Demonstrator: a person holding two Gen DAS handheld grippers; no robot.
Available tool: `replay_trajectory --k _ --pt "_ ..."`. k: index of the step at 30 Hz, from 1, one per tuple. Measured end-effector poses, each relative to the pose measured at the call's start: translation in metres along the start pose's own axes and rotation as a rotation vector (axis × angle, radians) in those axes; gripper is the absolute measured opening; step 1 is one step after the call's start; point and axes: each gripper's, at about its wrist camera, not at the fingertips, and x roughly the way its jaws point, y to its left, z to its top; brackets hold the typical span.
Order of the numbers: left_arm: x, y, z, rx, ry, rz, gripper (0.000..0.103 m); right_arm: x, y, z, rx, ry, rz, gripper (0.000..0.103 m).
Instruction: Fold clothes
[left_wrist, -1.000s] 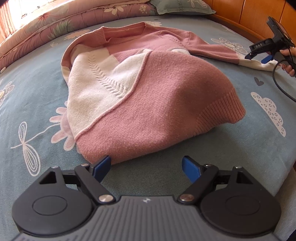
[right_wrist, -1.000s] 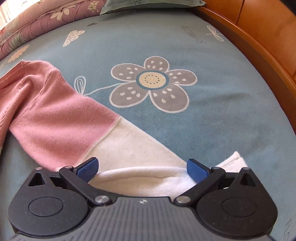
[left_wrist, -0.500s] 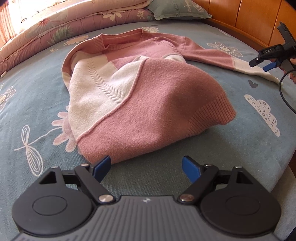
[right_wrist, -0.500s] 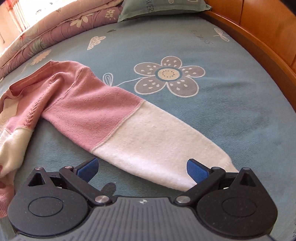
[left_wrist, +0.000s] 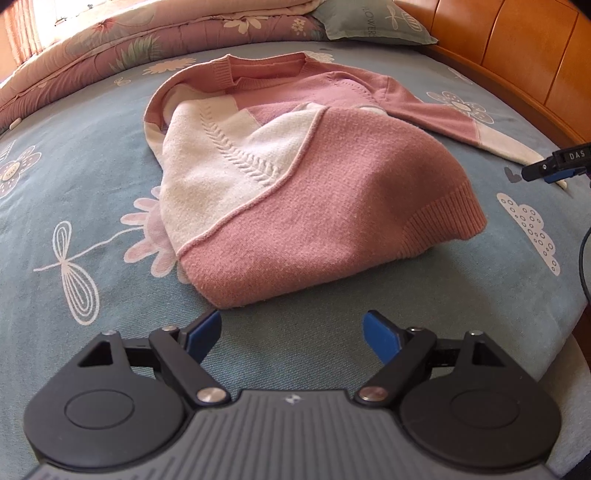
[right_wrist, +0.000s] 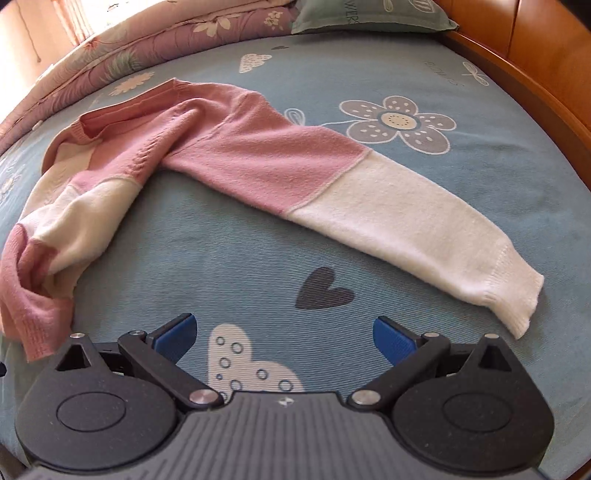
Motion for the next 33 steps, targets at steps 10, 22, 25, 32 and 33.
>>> replay_trajectory --k 10,22,25,32,33 --pt "0.002 0.056 0.105 0.000 -0.144 -0.093 0.085 -0.009 0.083 -0.031 -0.094 -0.087 0.081 0.103" --pt "0.165 0.091 0.254 -0.095 -0.112 -0.075 0.086 -0.012 0.068 -0.048 0.043 -0.096 0.105 0.103" --pt "0.187 0.104 0.275 -0.130 -0.152 0.001 0.086 -0.014 0.053 -0.056 0.063 -0.088 0.075 0.103" --pt "0.234 0.121 0.301 -0.206 -0.118 0.068 0.086 -0.011 0.043 -0.060 0.072 -0.095 0.065 0.103" --pt "0.239 0.121 0.302 -0.203 -0.109 0.078 0.088 -0.010 0.044 -0.059 0.066 -0.094 0.063 0.103"
